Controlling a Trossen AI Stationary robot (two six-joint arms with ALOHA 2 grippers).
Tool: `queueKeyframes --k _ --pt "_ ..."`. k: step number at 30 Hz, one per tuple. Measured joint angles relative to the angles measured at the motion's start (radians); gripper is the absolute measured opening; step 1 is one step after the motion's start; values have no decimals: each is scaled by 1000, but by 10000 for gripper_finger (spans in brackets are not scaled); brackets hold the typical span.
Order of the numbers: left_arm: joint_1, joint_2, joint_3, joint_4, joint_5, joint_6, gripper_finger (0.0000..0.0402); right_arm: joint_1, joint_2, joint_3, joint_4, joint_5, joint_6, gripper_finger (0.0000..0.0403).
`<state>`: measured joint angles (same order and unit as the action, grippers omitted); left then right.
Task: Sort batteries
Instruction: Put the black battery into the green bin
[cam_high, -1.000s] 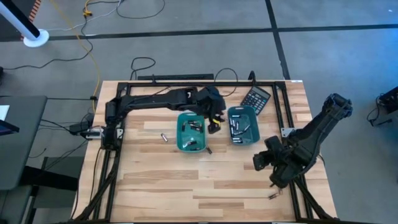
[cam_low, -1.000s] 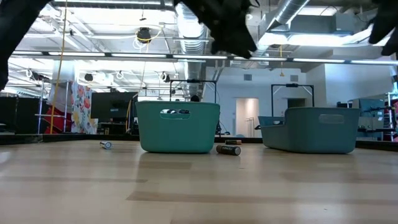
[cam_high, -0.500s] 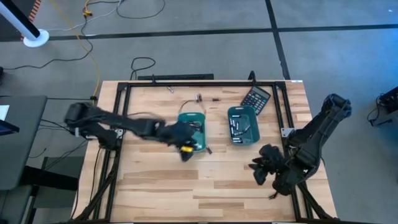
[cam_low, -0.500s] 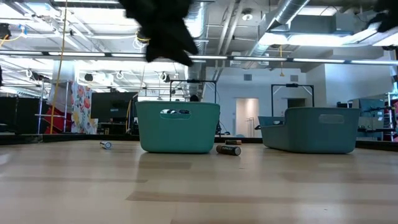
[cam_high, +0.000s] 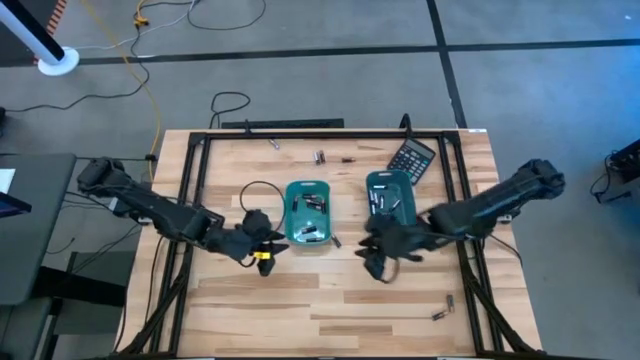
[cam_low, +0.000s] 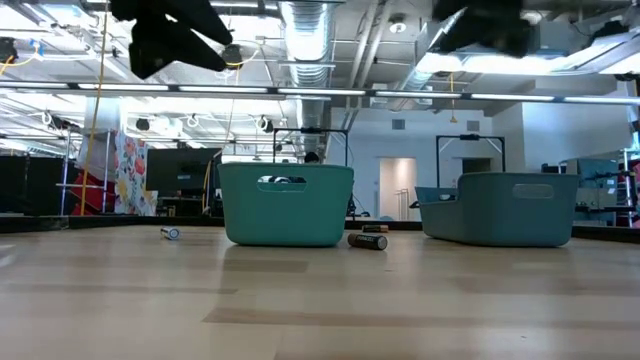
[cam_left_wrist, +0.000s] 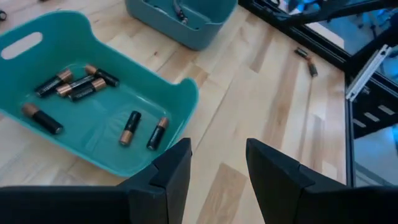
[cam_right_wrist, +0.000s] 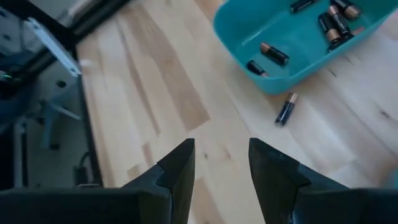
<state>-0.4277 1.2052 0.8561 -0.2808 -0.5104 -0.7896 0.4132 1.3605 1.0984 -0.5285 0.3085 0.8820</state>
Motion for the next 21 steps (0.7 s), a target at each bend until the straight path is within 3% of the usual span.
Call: queueKeyframes --k 7,13,21 --pt "-18 -30 -12 -83 -20 -19 151 -145 219 183 -118 -150 -76 168" --pt "-24 -36 -12 -155 -2 -27 151 -219 413 356 -327 -185 -72 168" --pt "-25 -35 -12 -204 3 -18 151 -231 558 406 -358 -224 -74 168"
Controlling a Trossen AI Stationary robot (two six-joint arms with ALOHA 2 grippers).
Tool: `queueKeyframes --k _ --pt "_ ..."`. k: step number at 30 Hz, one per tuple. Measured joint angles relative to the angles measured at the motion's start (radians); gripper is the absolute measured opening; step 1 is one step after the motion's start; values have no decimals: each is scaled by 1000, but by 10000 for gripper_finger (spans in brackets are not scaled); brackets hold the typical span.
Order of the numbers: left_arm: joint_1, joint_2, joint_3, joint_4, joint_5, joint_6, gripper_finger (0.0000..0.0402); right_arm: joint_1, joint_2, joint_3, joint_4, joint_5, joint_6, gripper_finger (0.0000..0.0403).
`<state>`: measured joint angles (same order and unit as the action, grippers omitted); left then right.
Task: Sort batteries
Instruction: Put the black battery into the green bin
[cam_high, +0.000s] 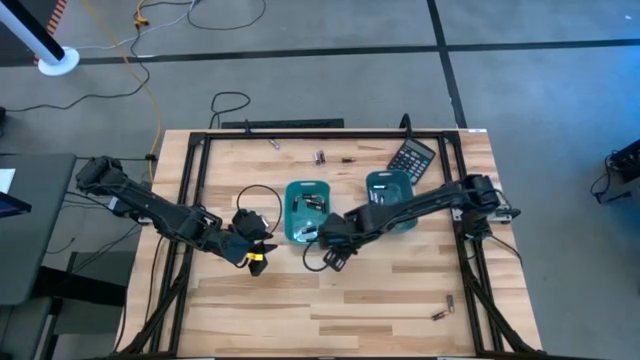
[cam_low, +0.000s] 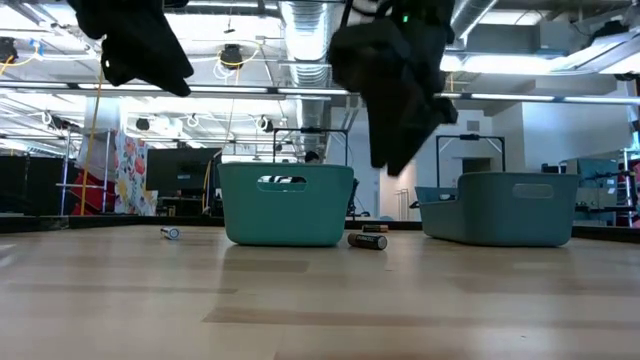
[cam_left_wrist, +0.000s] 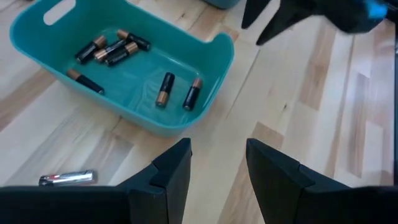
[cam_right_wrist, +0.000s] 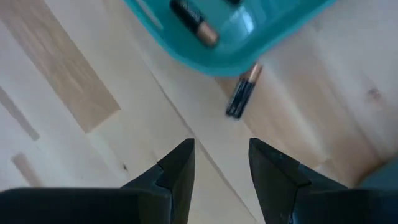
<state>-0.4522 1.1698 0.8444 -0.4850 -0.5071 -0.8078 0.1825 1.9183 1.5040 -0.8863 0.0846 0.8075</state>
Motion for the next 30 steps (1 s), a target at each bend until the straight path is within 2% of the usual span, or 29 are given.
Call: queueKeyframes --k 5,14,30 --pt "0 0 0 -11 0 3 151 -4 59 0 14 -9 -2 181" --pt "0 0 0 -39 0 3 151 -43 111 0 70 -10 -31 228" --pt "0 0 1 -50 0 1 151 -55 195 2 88 -29 -85 219"
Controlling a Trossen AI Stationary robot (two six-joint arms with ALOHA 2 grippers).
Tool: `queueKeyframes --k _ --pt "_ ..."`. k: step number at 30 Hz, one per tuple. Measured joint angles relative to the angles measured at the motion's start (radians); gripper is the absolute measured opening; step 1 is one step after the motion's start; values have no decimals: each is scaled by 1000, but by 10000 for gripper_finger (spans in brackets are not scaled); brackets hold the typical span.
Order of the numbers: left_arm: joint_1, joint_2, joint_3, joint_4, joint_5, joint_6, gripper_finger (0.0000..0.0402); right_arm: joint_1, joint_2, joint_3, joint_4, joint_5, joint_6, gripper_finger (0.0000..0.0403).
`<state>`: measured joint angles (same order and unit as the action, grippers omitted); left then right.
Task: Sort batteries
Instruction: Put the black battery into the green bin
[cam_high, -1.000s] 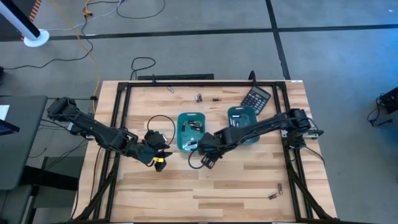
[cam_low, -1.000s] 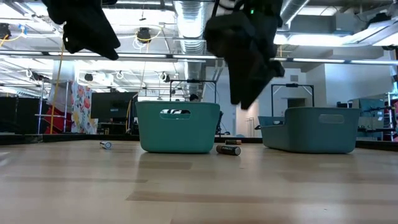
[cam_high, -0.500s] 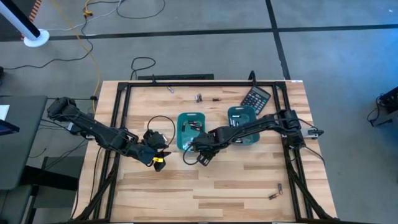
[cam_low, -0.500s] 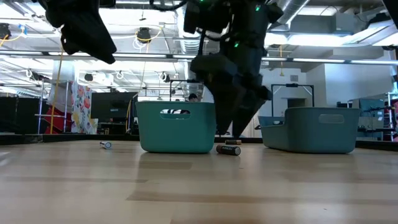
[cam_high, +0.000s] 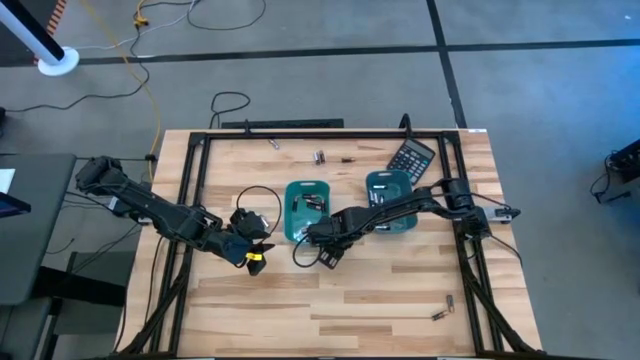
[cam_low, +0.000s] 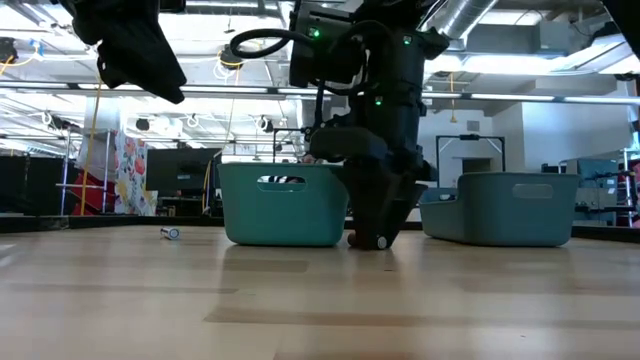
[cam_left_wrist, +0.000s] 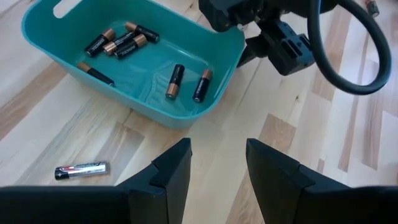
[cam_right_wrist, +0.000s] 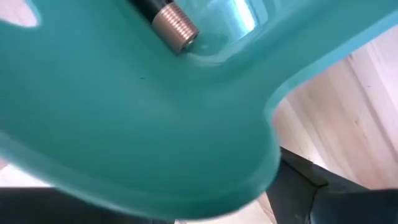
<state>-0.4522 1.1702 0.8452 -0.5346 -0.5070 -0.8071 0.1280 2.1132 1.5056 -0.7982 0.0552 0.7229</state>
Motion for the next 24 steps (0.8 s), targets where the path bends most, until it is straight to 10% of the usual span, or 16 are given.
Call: queueKeyframes --k 15,24 --pt "0 0 0 2 -1 3 151 -2 0 1 -54 10 -17 42" --pt "0 0 0 2 -1 55 151 48 -51 -8 -281 -70 -16 29"
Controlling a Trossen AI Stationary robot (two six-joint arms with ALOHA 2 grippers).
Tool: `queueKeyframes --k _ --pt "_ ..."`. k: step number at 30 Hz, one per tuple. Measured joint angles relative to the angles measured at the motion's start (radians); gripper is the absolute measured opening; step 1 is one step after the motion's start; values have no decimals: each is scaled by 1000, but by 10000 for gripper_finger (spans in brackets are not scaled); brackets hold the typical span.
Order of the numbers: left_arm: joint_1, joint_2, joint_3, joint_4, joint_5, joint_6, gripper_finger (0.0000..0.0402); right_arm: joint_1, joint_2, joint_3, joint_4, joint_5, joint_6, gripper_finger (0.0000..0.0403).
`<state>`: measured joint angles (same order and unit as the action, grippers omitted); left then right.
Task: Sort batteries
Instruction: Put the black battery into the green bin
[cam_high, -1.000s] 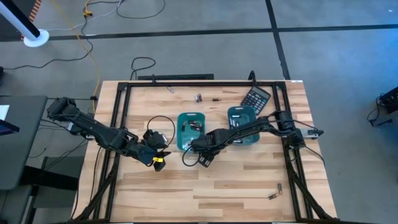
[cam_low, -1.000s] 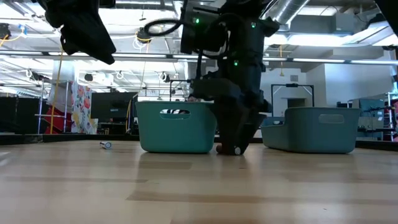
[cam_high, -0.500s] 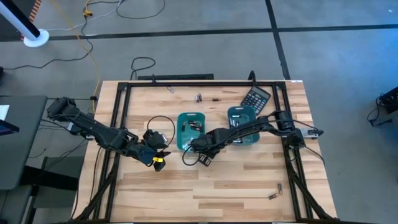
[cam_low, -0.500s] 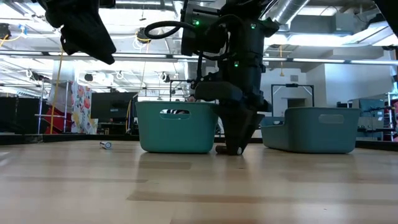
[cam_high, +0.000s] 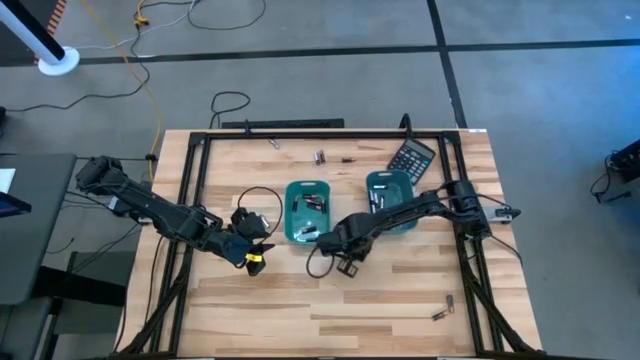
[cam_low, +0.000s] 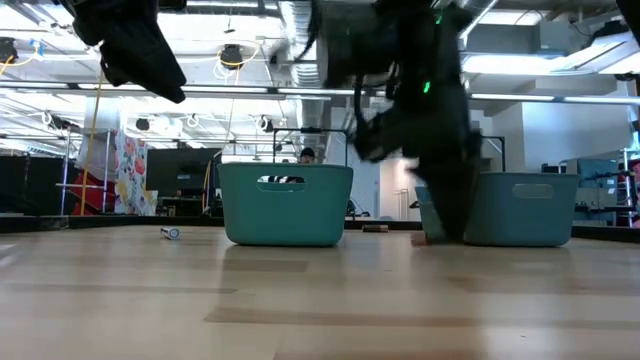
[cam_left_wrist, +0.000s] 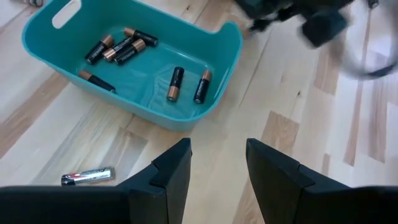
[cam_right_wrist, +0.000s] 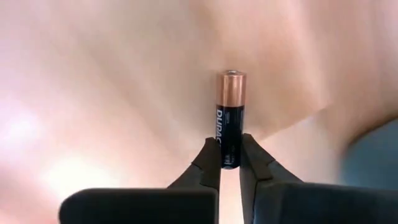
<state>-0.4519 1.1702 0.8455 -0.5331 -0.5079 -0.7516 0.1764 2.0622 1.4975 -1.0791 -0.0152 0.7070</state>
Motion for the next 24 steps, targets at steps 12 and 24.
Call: queueKeyframes --k 12,24 --pt "3 0 0 0 -1 113 151 35 -276 4 0 7 158 29" --pt "3 -34 -25 18 -45 167 151 -100 -230 284 103 91 33 20"
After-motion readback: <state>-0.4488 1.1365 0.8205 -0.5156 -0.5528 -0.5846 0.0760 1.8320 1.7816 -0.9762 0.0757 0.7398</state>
